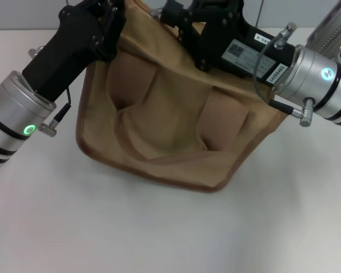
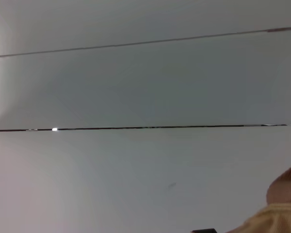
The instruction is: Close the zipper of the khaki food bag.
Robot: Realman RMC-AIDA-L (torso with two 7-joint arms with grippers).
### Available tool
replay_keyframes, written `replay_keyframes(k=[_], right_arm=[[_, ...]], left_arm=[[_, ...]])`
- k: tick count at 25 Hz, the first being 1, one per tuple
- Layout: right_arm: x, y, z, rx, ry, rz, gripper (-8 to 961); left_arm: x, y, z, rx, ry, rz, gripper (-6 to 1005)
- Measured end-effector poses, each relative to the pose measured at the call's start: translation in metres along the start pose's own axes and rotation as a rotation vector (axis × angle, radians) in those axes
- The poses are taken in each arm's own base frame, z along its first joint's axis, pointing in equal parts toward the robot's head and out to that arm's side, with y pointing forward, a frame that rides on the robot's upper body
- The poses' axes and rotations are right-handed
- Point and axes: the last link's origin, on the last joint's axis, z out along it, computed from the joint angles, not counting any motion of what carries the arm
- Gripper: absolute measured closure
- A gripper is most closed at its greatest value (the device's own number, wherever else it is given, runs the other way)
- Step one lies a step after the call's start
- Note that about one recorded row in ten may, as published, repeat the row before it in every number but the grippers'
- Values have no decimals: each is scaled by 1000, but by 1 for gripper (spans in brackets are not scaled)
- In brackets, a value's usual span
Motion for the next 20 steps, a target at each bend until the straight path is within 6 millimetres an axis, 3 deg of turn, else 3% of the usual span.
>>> replay_keyframes(k=[13, 20], right_arm=[[2, -7, -29, 7, -64, -6, 930], [-2, -6, -70, -27, -189, -11, 919]], left_arm=[[2, -7, -20, 93, 18, 7, 948], [6, -14, -38, 171, 29, 25, 947]])
